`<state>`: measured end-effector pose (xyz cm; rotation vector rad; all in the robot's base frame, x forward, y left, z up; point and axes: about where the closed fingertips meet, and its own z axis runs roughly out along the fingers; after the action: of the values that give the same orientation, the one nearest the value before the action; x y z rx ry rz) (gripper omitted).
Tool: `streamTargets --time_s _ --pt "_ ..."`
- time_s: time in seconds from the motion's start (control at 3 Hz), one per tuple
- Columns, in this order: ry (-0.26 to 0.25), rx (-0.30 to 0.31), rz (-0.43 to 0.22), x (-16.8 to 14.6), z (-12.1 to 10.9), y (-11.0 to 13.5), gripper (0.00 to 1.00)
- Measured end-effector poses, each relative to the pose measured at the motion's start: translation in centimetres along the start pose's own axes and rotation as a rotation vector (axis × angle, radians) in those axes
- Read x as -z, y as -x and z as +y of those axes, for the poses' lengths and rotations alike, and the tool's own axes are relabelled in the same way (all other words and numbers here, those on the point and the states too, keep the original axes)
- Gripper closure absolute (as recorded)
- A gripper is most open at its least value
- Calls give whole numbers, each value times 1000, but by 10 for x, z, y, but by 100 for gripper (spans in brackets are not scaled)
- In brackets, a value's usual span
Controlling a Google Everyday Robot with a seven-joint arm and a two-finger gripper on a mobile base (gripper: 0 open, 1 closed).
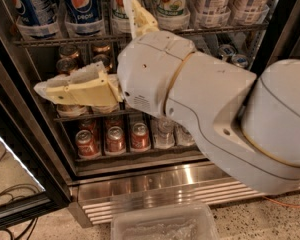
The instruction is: Pick pepsi can from top shelf of fridge
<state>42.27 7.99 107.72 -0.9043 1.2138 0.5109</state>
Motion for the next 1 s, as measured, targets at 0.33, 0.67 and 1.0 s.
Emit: streamTargets --time_s 0.33,0.67,1.0 --pt "24 -8 4 -14 10 -5 0" --pt "31 -14 6 -26 15 -9 0" --pt "39 -15 -12 -44 16 -8 0"
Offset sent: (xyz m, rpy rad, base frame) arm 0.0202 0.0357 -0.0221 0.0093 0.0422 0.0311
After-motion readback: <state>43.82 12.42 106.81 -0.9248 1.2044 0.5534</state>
